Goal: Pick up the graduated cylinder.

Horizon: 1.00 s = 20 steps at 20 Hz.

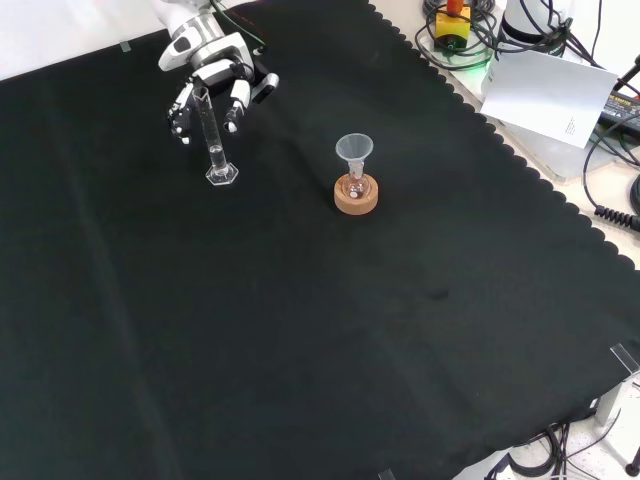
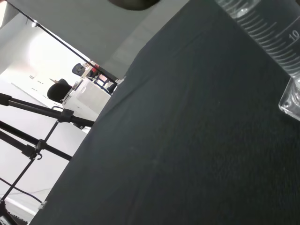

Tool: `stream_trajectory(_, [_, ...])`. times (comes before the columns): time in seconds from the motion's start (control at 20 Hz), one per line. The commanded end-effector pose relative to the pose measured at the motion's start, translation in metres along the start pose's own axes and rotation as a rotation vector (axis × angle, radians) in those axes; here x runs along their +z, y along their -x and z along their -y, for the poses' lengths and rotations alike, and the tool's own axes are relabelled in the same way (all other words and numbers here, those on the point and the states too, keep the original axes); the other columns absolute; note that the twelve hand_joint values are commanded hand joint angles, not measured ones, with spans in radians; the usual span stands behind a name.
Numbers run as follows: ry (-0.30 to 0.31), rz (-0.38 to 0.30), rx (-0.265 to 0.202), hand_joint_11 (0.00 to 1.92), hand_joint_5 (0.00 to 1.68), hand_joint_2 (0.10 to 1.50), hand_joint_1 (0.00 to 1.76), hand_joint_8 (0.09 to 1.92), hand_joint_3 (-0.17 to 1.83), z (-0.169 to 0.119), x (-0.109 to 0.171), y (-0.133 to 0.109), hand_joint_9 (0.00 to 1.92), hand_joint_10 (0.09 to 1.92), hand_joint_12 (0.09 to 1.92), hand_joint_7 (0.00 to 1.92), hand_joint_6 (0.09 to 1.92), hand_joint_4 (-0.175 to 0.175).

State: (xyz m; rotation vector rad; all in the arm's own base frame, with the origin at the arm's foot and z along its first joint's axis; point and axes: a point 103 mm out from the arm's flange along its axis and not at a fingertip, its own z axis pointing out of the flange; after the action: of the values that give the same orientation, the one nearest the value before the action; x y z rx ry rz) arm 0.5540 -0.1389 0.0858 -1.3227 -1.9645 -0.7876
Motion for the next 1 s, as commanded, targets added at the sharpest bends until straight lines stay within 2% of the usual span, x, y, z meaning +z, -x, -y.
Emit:
stream_trajectory(0.05, [-0.018, -0.015, 0.001, 0.45, 0.64, 1.01, 0.99, 0.56, -0.17, -0.001, 0.002, 0.003, 0.70, 0.50, 1.28, 0.52, 0.10, -0.018])
stream_trajectory(0.3, [-0.031, -0.019, -0.009, 0.46, 0.67, 1.02, 1.00, 0.56, -0.17, -0.004, 0.005, 0.004, 0.73, 0.50, 1.27, 0.55, 0.11, -0.014])
stream_trajectory(1.0, [-0.013, -0.035, -0.015, 0.48, 0.71, 1.03, 1.01, 0.56, -0.17, -0.007, 0.017, 0.008, 0.75, 0.48, 1.26, 0.56, 0.15, -0.008])
